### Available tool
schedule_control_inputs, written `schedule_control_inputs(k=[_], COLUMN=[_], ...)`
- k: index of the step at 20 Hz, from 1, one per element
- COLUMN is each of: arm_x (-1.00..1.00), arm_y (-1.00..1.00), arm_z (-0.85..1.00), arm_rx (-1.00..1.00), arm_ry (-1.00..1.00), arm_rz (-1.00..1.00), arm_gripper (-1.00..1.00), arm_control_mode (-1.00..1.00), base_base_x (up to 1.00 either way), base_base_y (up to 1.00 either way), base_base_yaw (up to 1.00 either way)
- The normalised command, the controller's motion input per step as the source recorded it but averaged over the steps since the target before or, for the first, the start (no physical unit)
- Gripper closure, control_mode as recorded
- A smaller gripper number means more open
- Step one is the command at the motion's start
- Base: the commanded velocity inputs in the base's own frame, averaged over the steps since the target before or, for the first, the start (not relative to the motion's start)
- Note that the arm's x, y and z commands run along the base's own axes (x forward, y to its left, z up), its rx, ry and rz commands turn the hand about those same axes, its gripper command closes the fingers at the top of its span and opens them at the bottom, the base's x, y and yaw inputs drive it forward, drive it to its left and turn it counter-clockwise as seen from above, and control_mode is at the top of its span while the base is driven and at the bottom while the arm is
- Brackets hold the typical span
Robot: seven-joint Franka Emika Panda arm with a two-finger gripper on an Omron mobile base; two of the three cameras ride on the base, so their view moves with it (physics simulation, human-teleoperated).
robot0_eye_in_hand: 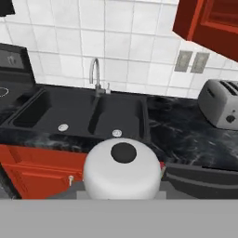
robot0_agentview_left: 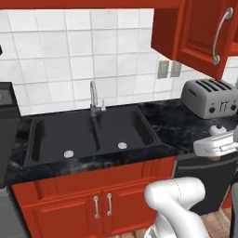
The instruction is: Take 2 condiments from the cabinet and move them on the counter near the stove.Make sure the condiments are lined up with each other, next to each other.
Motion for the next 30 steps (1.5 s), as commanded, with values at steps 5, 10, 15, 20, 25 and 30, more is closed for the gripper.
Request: schedule_control_inputs(k=[5, 10, 15, 20, 25, 30], arm_x=[0.00, 0.00, 0.00, 0.00, 0.00, 0.00], arm_y=[0.00, 0.00, 0.00, 0.00, 0.00, 0.00], arm_z=[0.00, 0.00, 0.00, 0.00, 0.00, 0.00], arm_rx=[0.00, 0.00, 0.00, 0.00, 0.00, 0.00], arm_ry=[0.00, 0.00, 0.00, 0.00, 0.00, 0.00], arm_rz=[0.00, 0.00, 0.00, 0.00, 0.00, 0.00], arm_gripper=[1.00, 1.00, 1.00, 1.00, 1.00, 1.00], arm_control_mode=[1.00, 1.00, 1.00, 1.00, 1.00, 1.00], base_base_x=[-0.39, -0.32, -0.20, -0.23, -0.27, -0.09], base_base_y=[1.00, 1.00, 1.00, 0.97, 0.90, 0.77], base_base_yaw=[0.09, 0.09, 0.09, 0.08, 0.06, 0.09])
